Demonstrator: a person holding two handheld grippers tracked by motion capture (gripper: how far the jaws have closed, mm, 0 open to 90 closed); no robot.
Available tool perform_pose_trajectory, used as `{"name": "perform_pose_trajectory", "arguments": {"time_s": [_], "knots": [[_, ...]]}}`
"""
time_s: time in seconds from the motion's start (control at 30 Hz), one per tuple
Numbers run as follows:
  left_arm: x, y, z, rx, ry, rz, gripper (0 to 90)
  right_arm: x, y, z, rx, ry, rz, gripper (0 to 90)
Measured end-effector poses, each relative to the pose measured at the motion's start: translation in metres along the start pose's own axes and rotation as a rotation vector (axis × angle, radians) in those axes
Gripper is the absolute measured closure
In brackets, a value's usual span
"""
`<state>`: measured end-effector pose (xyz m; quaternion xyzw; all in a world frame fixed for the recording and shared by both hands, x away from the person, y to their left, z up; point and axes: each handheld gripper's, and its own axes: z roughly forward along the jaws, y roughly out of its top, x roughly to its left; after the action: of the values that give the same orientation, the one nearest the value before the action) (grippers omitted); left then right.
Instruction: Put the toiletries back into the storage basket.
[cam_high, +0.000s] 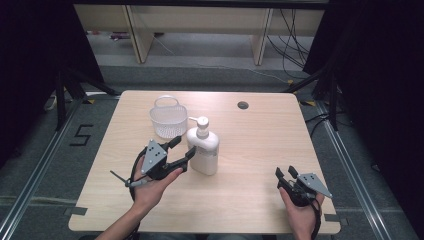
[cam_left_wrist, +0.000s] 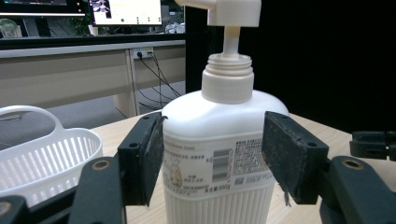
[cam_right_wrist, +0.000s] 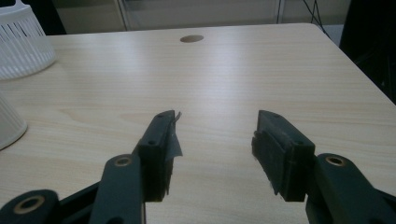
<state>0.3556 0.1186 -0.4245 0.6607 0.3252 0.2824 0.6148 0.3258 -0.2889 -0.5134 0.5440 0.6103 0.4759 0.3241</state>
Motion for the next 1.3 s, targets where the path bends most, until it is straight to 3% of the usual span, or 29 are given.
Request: {"name": "perform_pose_trajectory", "arguments": {"time_s": [0.47, 0.5, 0.53, 0.8, 0.9, 0.93, 1.1, 1.2, 1.3], "knots": [[-0.009, 0.027, 0.023, -0.033, 0.004, 0.003, 39.6, 0.000, 0.001, -0.001, 0.016, -0.022, -0.021, 49.3], [-0.008, 0.031, 0.028, -0.042, 0.000, 0.036, 39.7, 0.001, 0.001, -0.001, 0.019, -0.030, -0.019, 49.3], [-0.008, 0.031, 0.028, -0.042, 0.000, 0.036, 39.6, 0.000, 0.001, 0.000, 0.012, -0.032, -0.033, 49.3], [-0.014, 0.037, 0.039, -0.029, 0.028, 0.039, 40.4, 0.001, 0.000, 0.001, -0.008, -0.013, -0.034, 49.4], [-0.018, 0.040, 0.043, -0.028, 0.041, 0.042, 41.3, 0.004, 0.000, 0.000, 0.017, -0.014, 0.008, 49.4], [-0.018, 0.040, 0.045, -0.029, 0.048, 0.039, 41.7, 0.001, 0.000, 0.001, -0.010, -0.009, -0.036, 49.4], [-0.021, 0.039, 0.051, -0.030, 0.077, 0.021, 43.3, 0.003, 0.000, 0.000, 0.015, 0.002, -0.026, 49.4], [-0.023, 0.041, 0.052, -0.034, 0.090, 0.028, 44.6, 0.001, 0.000, 0.000, 0.007, -0.019, -0.061, 49.4], [-0.024, 0.043, 0.053, -0.036, 0.097, 0.028, 48.6, 0.002, 0.000, 0.001, 0.004, 0.016, -0.025, 49.4]]}}
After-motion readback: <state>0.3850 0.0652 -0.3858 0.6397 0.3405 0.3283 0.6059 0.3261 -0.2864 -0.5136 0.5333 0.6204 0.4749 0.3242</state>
